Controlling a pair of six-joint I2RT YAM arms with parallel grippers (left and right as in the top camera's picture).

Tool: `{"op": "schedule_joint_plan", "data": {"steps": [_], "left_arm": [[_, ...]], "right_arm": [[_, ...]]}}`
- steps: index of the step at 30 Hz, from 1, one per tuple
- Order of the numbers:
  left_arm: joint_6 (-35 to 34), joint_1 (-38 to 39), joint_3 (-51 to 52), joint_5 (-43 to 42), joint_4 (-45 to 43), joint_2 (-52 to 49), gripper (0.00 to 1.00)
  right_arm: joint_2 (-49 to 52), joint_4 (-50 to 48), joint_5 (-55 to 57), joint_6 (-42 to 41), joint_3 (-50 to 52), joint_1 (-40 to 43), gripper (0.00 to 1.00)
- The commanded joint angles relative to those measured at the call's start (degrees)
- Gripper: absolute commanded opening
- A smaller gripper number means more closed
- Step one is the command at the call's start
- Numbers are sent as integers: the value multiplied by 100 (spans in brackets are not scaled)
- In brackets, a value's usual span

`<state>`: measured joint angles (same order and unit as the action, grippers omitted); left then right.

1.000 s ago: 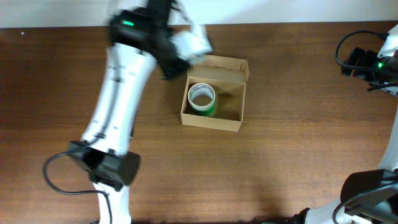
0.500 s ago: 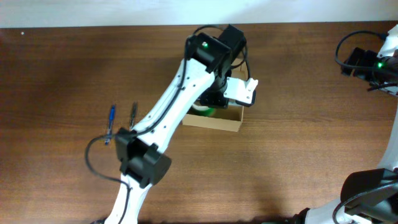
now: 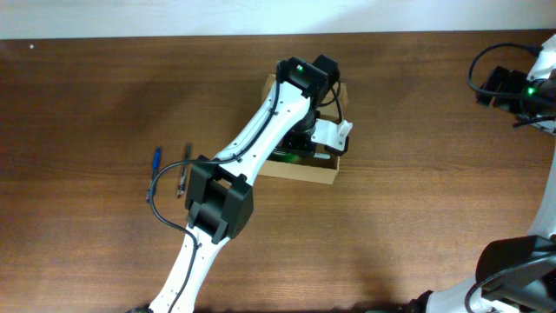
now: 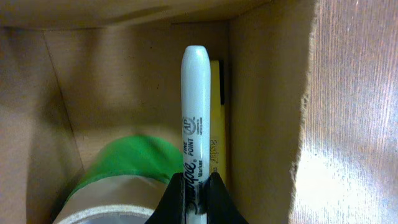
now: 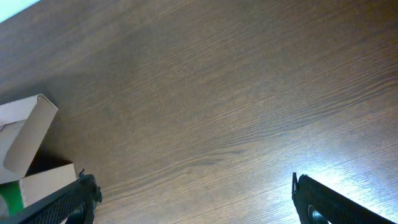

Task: Pack container
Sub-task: 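Lower the black marker into the box with the left gripper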

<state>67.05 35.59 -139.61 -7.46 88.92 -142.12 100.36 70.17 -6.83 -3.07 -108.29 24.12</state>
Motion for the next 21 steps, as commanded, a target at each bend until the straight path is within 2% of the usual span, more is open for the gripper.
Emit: {"op": "schedule_joint_plan", "data": {"steps": [1, 5, 6, 8, 10, 18, 21], "left_arm": [[22, -24, -2, -129, -24, -116, 1], [-15, -24, -2, -125, -28, -116, 2], [-83, -26, -2, -122, -31, -116, 7], [-245, -26, -2, -105, -20, -116, 24], [-391, -24, -4, -9, -15, -96, 31], [-459, -39, -4, 24, -44, 603, 32], [-785, -118, -4, 31, -140, 1154, 31]], "right_arm": [[42, -13, -44, -63, 13, -4, 99], [42, -13, -44, -61, 13, -4, 99], [42, -13, -44, -61, 13, -4, 99], [42, -13, -44, -61, 13, -4, 99], [42, -13, -44, -61, 13, -4, 99], [42, -13, -44, -61, 13, -4, 99], [42, -13, -44, -61, 13, -4, 99]]}}
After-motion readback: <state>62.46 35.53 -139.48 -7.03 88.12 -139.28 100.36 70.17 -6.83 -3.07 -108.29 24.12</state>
